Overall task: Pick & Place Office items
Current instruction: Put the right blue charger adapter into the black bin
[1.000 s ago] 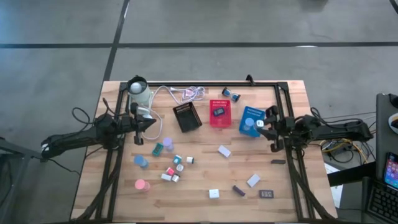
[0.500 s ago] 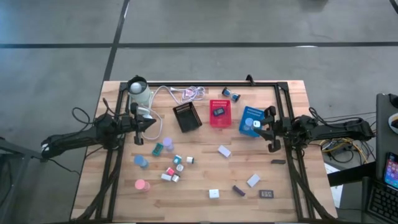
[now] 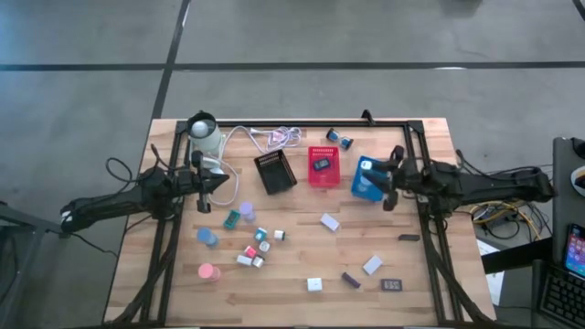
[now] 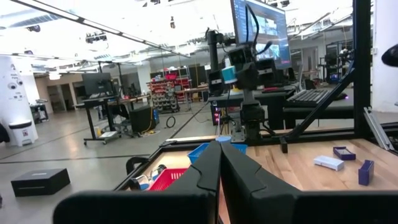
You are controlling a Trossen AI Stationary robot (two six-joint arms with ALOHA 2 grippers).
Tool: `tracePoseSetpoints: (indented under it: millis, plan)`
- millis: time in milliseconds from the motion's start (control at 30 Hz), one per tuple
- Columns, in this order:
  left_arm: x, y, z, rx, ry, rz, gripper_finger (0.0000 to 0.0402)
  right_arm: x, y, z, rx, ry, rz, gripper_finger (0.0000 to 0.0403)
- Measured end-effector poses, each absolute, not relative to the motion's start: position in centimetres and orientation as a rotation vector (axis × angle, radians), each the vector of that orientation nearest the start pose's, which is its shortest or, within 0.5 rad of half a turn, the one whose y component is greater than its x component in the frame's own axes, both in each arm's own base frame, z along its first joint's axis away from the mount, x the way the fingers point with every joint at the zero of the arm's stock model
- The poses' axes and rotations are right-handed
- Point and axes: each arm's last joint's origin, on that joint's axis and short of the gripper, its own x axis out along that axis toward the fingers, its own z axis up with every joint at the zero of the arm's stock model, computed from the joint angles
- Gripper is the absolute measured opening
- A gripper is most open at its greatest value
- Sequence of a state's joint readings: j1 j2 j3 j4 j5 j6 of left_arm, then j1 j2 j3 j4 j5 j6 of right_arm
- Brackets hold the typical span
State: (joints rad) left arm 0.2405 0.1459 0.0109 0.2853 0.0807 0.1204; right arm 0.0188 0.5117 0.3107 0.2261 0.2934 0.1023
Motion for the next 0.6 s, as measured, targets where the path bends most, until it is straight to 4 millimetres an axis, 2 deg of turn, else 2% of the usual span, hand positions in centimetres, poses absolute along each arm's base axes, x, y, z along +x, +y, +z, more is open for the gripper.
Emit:
tracePoseSetpoints:
  millis: [300, 467, 600]
  plan:
    - [10.3, 2.3, 18.3, 0.144, -0.140, 0.168, 0.0014, 19.4, -1.5, 29.7, 0.073, 0.225, -0.337, 0.0124]
    - [10.3, 2.3, 18.4, 0.145, -0.150, 0.169, 0.0014, 23.2, -3.0, 31.6, 0.068, 0.401, -0.388, 0.0124]
    - [10.3, 2.3, 18.4, 0.145, -0.150, 0.169, 0.0014, 26.4, -4.5, 32.6, 0.074, 0.496, -0.342, 0.0124]
